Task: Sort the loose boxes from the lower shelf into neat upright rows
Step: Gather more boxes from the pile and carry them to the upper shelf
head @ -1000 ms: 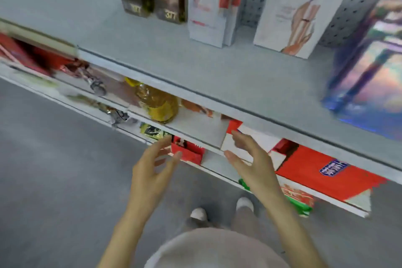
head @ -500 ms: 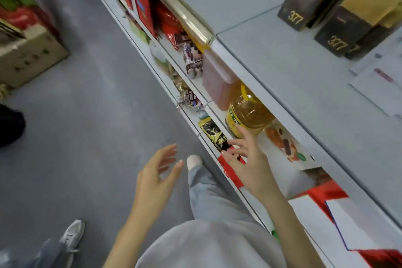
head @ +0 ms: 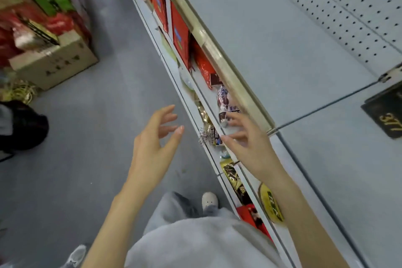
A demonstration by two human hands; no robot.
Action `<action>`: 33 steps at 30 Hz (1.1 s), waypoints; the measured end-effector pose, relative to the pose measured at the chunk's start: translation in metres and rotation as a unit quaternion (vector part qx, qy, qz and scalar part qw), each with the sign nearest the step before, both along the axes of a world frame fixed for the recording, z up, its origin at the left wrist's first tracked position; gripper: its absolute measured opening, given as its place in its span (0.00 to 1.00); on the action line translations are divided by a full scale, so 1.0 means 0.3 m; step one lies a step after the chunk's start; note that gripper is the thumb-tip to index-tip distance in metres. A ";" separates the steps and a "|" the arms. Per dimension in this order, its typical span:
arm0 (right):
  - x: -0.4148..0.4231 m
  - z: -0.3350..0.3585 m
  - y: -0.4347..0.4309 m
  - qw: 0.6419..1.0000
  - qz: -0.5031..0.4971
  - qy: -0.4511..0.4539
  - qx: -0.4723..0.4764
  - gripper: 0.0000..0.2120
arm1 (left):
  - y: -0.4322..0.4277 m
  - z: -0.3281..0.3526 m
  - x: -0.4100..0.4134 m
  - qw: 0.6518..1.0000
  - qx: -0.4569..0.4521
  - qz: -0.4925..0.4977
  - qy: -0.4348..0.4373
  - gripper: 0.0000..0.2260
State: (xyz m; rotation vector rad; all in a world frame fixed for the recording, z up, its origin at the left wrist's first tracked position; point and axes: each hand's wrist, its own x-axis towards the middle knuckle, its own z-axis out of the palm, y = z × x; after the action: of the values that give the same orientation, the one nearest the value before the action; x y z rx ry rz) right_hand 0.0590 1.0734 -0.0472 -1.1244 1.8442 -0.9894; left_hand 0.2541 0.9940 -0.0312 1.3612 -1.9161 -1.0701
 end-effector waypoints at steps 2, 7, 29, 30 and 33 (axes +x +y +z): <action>-0.005 0.006 -0.119 1.000 0.006 -0.002 0.004 0.20 | -0.100 -0.017 0.002 1.000 0.025 0.001 0.005 0.19; 0.022 -0.013 -0.441 0.999 0.024 0.033 0.024 0.19 | -0.402 -0.065 0.037 0.998 0.052 -0.035 0.010 0.20; 0.054 0.022 -1.854 0.989 -0.143 -0.004 -0.036 0.20 | -1.996 -0.038 0.018 0.990 0.038 -0.133 0.021 0.21; 0.030 0.010 -1.923 0.989 -0.144 -0.012 -0.037 0.20 | -2.064 -0.047 -0.003 0.991 0.032 -0.124 0.023 0.21; -0.051 -0.005 -2.137 0.989 -0.140 -0.007 -0.051 0.20 | -2.270 -0.045 -0.070 0.993 0.026 -0.109 0.029 0.21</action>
State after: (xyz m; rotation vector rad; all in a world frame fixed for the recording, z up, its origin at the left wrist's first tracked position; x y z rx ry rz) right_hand 0.0438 0.4323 -0.0487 -0.9283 1.9957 -1.2595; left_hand 0.2332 0.3130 -0.0446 1.1526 -2.0416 -1.2571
